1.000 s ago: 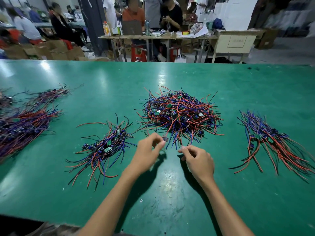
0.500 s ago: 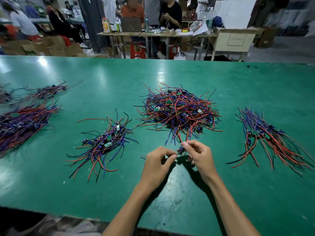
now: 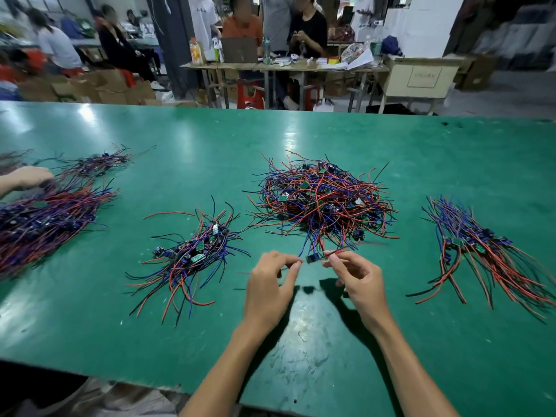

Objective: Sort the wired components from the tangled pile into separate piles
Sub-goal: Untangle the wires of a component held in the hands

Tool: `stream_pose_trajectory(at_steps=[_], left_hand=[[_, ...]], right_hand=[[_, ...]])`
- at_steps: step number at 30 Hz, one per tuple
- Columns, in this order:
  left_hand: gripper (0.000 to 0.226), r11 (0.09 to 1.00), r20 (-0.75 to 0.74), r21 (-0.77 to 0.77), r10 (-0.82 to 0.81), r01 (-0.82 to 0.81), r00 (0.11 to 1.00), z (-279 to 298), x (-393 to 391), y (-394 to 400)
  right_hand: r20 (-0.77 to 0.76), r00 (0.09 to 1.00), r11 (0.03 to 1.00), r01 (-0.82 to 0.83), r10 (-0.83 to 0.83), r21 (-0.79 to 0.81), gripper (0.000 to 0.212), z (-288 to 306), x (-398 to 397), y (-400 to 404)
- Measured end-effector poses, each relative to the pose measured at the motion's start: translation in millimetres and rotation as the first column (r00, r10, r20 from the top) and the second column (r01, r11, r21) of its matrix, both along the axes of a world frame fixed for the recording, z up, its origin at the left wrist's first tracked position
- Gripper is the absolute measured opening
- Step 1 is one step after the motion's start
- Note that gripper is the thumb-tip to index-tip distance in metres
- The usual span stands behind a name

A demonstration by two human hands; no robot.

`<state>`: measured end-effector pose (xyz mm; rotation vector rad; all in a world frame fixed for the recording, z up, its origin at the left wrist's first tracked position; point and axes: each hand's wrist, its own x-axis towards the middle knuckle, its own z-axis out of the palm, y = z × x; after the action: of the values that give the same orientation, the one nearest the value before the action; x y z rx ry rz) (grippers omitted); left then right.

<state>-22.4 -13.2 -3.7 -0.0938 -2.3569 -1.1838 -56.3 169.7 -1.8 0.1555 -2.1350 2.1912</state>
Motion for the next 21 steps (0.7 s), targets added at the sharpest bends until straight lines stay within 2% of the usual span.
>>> stream_pose_trajectory(at_steps=[3, 6, 9, 12, 14, 15, 16, 18, 21], left_hand=[[0.010, 0.991, -0.096, -0.002, 0.131, -0.132, 0.987, 18.3, -10.3, -32.6], [0.010, 0.919, -0.151, 0.041, 0.395, -0.393, 0.906, 31.2, -14.7, -85.3], [0.013, 0.807, -0.017, -0.015, 0.590, -0.590, 0.807, 30.4, -8.9, -136.5], [0.019, 0.720, 0.176, -0.214, 0.693, -0.660, 0.699, 23.8, -1.0, -155.5], [0.028, 0.636, 0.174, -0.335, 0.767, -0.695, 0.618, 22.6, 0.7, -147.9], [0.031, 0.618, 0.143, -0.355, 0.777, -0.701, 0.613, 24.3, -1.3, -140.0], [0.032, 0.627, 0.103, -0.359, 0.763, -0.691, 0.638, 27.7, -6.2, -131.0], [0.025, 0.710, 0.033, -0.361, 0.657, -0.604, 0.753, 33.7, -22.4, -112.9], [0.020, 0.844, 0.053, -0.456, 0.343, -0.283, 0.938, 35.3, -56.7, -90.0]], right_hand=[[0.025, 0.999, 0.997, -0.024, 0.026, -0.076, 0.028, 1.7, -0.1, 0.5], [0.006, 0.998, 0.998, -0.058, 0.058, -0.039, 0.030, 0.9, -0.3, 1.8], [0.012, 0.999, 0.998, -0.046, 0.046, -0.053, 0.031, 1.6, 0.0, 1.3], [0.014, 0.998, 0.997, -0.060, 0.060, -0.039, 0.028, 2.4, 0.9, -0.2], [0.024, 0.998, 0.998, -0.062, 0.063, -0.028, 0.021, 1.5, 0.6, -0.8], [0.030, 0.998, 0.998, -0.058, 0.058, -0.017, 0.016, 0.7, 0.3, -0.8], [0.031, 0.998, 0.999, -0.052, 0.052, -0.003, 0.013, -0.3, 0.0, -0.8], [0.028, 0.999, 0.999, -0.042, 0.041, 0.028, 0.011, -2.1, -0.8, -0.8], [0.036, 0.999, 0.998, -0.032, 0.030, 0.060, 0.011, -3.1, -2.6, -1.0]])
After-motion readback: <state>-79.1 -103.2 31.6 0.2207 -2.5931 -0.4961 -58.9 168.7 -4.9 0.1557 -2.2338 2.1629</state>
